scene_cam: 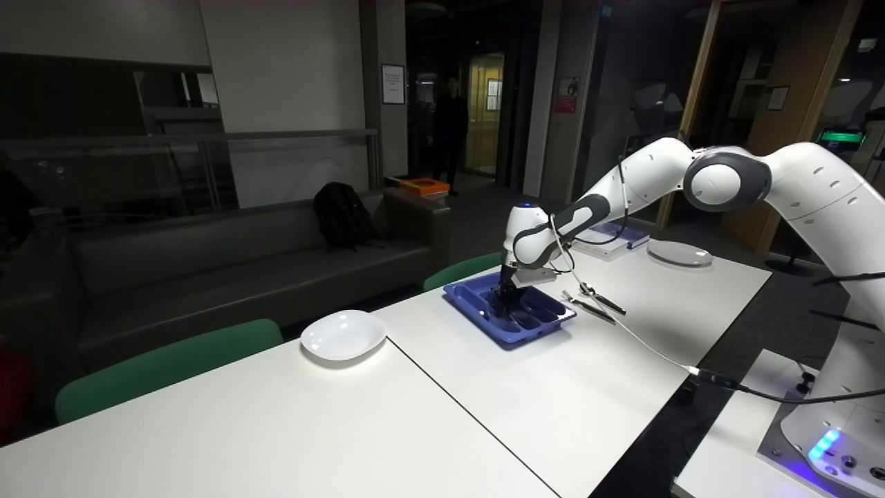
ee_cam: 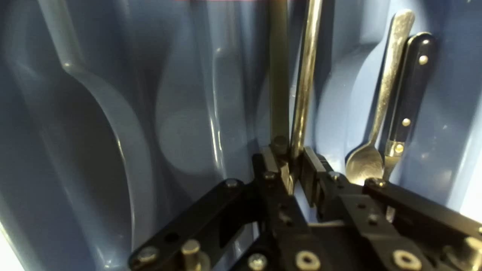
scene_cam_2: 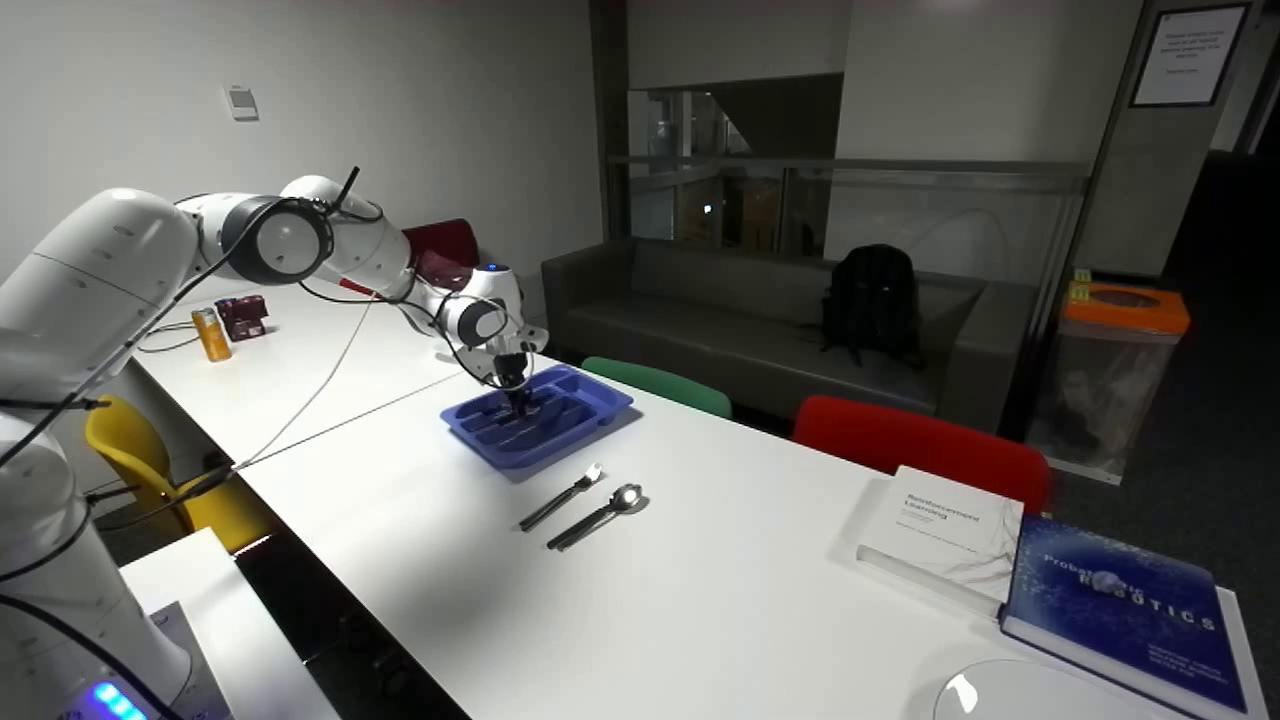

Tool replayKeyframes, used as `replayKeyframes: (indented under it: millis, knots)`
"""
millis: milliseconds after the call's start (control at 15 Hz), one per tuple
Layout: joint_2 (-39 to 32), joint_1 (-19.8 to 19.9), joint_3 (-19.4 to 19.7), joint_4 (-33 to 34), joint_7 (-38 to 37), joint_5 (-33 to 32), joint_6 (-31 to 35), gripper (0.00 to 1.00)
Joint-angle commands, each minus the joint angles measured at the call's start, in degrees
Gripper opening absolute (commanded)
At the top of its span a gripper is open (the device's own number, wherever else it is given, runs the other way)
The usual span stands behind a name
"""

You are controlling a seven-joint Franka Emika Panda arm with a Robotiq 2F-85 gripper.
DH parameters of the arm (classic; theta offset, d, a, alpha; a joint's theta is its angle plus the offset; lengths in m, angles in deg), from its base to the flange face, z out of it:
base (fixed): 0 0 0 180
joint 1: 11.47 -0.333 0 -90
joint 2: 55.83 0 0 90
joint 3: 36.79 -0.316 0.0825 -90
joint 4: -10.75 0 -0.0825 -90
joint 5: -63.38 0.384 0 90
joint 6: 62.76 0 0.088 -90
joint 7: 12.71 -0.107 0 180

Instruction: Pick the cutlery in the rack and put them on the table

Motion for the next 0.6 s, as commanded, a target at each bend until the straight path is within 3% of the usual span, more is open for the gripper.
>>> replayKeyframes:
  millis: [0, 533]
  knots:
    - [4.7, -1.7, 1.6, -1.1, -2.6, -0.4, -2.3, 0.05]
    - [11.4, -6.1, 7.1, -1.6, -8.1, -8.0, -5.4, 0.05]
